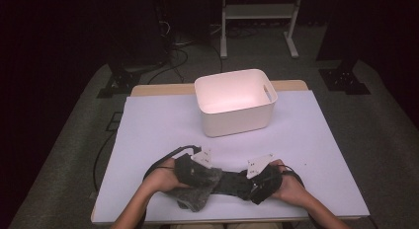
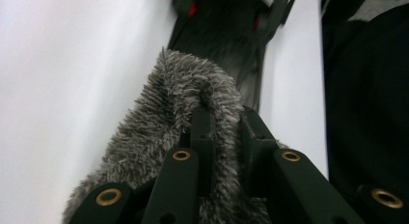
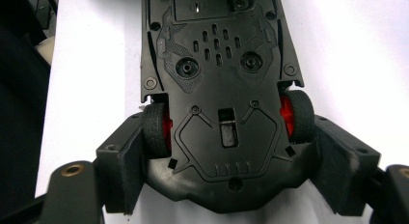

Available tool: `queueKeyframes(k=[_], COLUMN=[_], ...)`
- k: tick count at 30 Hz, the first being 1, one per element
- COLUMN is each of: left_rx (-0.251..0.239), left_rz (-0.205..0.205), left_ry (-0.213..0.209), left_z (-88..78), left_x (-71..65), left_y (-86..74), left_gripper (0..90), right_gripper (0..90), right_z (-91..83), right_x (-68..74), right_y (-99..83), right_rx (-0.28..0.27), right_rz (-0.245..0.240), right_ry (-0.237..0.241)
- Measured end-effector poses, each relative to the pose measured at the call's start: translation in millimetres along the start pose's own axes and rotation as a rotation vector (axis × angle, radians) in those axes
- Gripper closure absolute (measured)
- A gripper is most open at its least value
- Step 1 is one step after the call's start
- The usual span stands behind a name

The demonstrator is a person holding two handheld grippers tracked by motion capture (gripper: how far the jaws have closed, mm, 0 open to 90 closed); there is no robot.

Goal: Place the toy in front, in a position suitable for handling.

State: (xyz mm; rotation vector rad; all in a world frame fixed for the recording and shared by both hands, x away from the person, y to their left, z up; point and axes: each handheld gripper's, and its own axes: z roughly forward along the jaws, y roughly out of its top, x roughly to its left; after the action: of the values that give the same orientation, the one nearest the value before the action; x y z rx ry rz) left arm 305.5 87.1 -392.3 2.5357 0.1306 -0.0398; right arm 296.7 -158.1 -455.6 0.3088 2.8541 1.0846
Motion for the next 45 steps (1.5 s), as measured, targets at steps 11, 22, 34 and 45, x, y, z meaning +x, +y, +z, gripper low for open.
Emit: queueKeyframes(k=[11, 22, 34, 45], left_rx=[0.024, 0.006, -0.020, 0.000], left_rz=[0.038, -0.066, -0.055, -0.079], left_ry=[-0.009, 0.040, 0.038, 0.019], left_z=[5.5, -13.3, -1.9, 9.6], left_x=[-5.7, 9.2, 24.0, 29.3], left_y=[4.5, -26.1, 7.2, -0.1], left_gripper=[78.9, 78.8, 77.9, 80.0], right_gripper=[22.5, 22.4, 22.6, 21.4], right_z=[0.1, 0.4, 1.2, -0.3], right_x=[0.0, 1.8, 7.1, 2.1], right_y=[-1.0, 0.8, 7.0, 8.1], right_rx=[-0.007, 0.003, 0.024, 0.012], right_rz=[-0.006, 0.006, -0.071, -0.053], right_ry=[-0.001, -0.006, -0.034, -0.008])
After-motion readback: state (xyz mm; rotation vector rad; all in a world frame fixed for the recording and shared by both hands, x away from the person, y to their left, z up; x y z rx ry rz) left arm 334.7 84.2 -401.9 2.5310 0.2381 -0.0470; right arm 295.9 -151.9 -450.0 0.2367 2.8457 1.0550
